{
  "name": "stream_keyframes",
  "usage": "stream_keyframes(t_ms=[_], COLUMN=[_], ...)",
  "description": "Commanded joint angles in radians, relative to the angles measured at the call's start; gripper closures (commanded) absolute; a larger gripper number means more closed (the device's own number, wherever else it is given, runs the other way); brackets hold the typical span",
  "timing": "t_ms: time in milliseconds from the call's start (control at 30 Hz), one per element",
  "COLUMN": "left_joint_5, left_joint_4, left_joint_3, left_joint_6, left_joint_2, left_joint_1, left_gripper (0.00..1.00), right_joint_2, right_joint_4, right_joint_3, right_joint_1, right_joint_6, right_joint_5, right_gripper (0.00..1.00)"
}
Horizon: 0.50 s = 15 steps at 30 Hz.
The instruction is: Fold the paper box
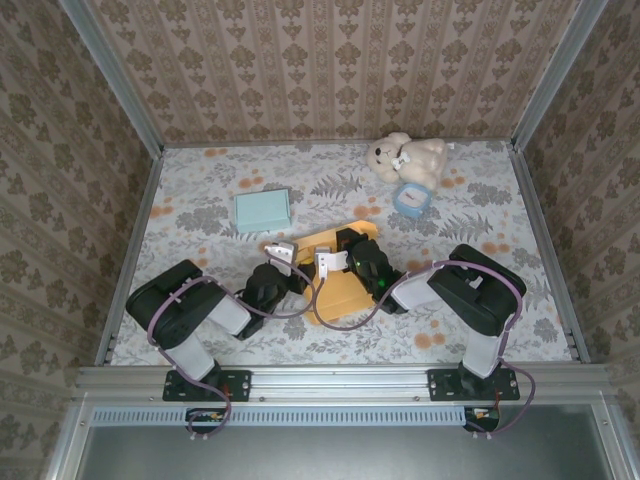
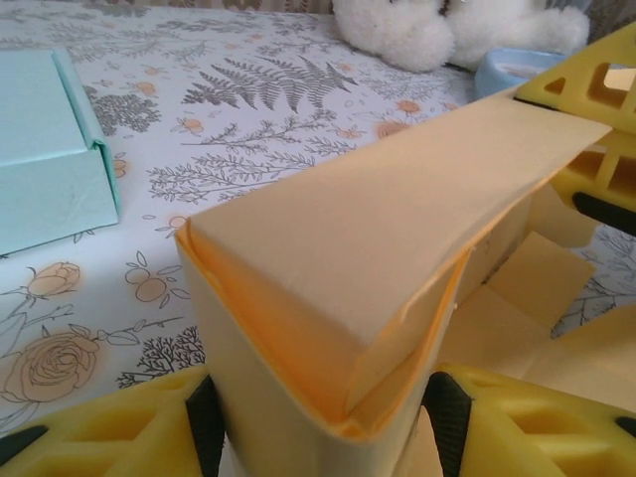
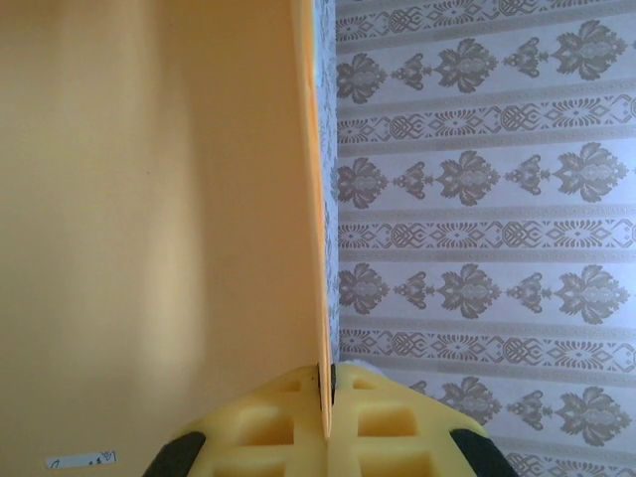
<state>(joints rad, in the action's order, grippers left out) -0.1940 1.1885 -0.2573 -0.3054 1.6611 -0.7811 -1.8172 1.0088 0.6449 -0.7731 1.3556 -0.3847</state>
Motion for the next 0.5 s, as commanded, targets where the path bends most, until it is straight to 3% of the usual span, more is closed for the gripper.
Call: stream_keyframes(t_ms=[0, 467], left_joint_5=[-0.099, -0.413], left_joint_4=[0.0, -0.086], left_joint_3=[-0.035, -0.127], left_joint_6=[0.028, 0.038], left_joint_2=[0.008, 0.061], left_joint_1=[-0.019, -0.143], left_gripper=[0.45, 0.6], right_joint_2=[-0.046, -0.076], right_joint_4=[-0.101, -0.051], right_joint_3=[-0.04, -0.057], right_joint_1=[-0.013, -0.011], right_joint_6=[-0.044, -0.073], right_joint_5=[0.048, 0.047], right_gripper=[1.0, 1.0])
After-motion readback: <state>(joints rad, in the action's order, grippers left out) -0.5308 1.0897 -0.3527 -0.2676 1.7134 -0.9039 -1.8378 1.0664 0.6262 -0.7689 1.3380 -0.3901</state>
